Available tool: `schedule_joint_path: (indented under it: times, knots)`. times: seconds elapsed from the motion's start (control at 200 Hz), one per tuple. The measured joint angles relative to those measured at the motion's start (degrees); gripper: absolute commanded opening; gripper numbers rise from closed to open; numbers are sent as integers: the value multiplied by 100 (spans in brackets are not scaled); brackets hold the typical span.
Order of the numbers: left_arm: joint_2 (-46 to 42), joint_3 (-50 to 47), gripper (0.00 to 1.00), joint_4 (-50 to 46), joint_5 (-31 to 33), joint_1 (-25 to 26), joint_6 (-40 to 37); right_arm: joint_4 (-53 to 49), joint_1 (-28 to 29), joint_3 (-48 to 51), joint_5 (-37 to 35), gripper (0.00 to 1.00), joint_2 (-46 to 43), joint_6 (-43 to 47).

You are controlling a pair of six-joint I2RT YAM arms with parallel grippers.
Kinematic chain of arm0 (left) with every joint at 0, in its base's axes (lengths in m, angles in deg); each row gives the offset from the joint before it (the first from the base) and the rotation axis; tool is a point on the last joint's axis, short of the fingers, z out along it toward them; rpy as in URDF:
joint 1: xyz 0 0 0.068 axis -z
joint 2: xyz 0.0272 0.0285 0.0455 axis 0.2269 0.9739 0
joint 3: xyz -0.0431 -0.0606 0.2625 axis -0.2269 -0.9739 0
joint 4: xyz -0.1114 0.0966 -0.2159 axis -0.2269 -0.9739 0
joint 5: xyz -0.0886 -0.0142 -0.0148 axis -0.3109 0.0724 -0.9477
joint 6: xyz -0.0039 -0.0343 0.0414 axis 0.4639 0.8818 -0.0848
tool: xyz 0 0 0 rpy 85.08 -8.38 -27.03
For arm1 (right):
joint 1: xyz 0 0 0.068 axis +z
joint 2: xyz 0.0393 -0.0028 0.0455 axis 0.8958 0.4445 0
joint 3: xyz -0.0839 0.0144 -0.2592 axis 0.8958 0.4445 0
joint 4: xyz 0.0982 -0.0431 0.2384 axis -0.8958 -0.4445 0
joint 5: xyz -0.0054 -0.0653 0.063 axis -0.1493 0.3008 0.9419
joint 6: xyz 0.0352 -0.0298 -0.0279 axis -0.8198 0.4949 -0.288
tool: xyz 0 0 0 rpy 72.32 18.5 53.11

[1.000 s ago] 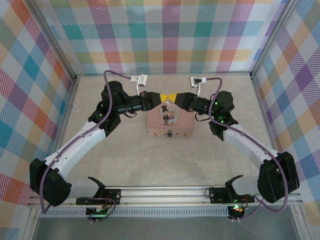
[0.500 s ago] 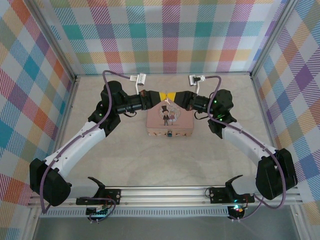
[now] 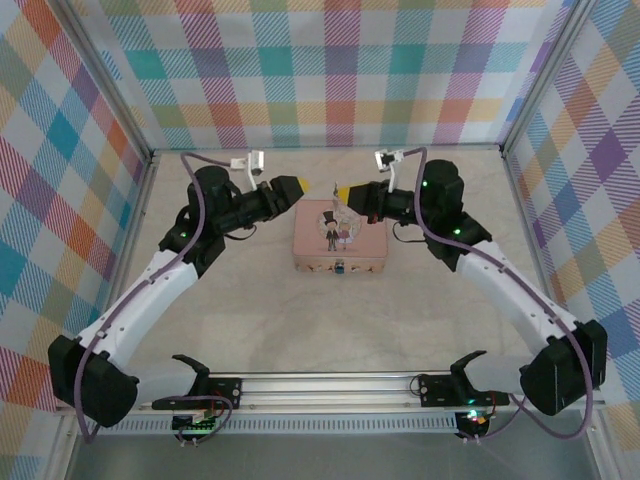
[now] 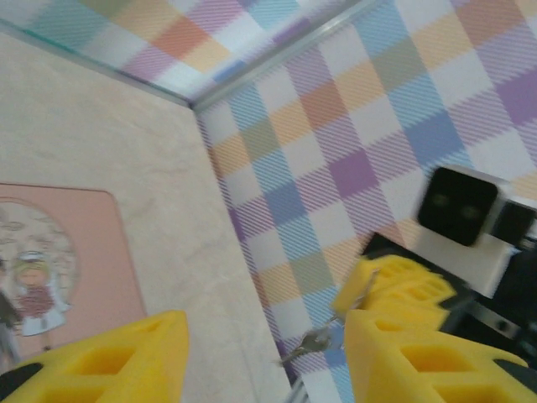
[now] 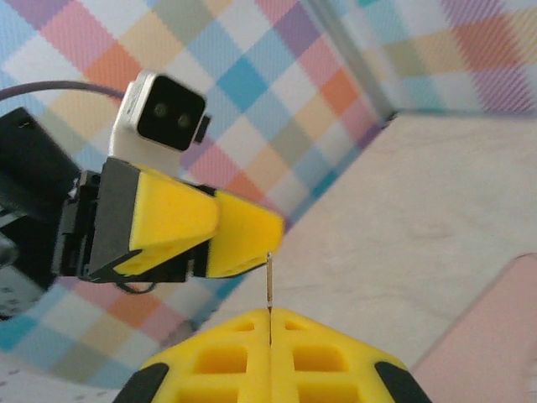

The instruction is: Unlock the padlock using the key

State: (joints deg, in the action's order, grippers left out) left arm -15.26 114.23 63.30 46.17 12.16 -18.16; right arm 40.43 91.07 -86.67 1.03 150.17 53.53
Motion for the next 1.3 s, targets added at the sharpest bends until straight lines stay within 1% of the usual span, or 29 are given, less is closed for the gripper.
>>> schedule_joint_path:
  times: [0.125, 0.26, 0.41, 0.565, 0.694, 0.919, 1.019, 1.239, 1.299]
  knots:
    - [-83, 63, 54, -533, 509, -9, -22, -815, 35, -437, -1049, 0, -72, 1060]
    - [9, 197, 55, -907, 837, -9, -17, -1202, 175, -625, -2267, 0, -68, 2044]
    - [179, 518, 57, -1121, 1071, 9, -20, -1202, 457, -664, -3355, 0, -9, 3060]
    - [352, 1080, 62, -1204, 1342, 144, -68, -813, 754, -662, -4054, 0, 81, 3875]
    - [549, 1580, 65, -1178, 1541, 422, -195, -411, 1003, -662, -4352, 0, 129, 4317]
    - [1058, 2437, 68, -1200, 2015, 1025, -507, -155, 1233, -664, -4371, 0, 142, 4518]
    - [1215, 2586, 67, -1237, 2260, 1209, -612, -155, 1274, -695, -4345, 0, 149, 4518]
    - [1624, 2916, 58, -1508, 2667, 1447, -702, -157, 1340, -879, -4336, 0, 256, 4518]
    - [1716, 3012, 57, -1604, 2754, 1488, -721, -175, 1368, -890, -4363, 0, 286, 4520]
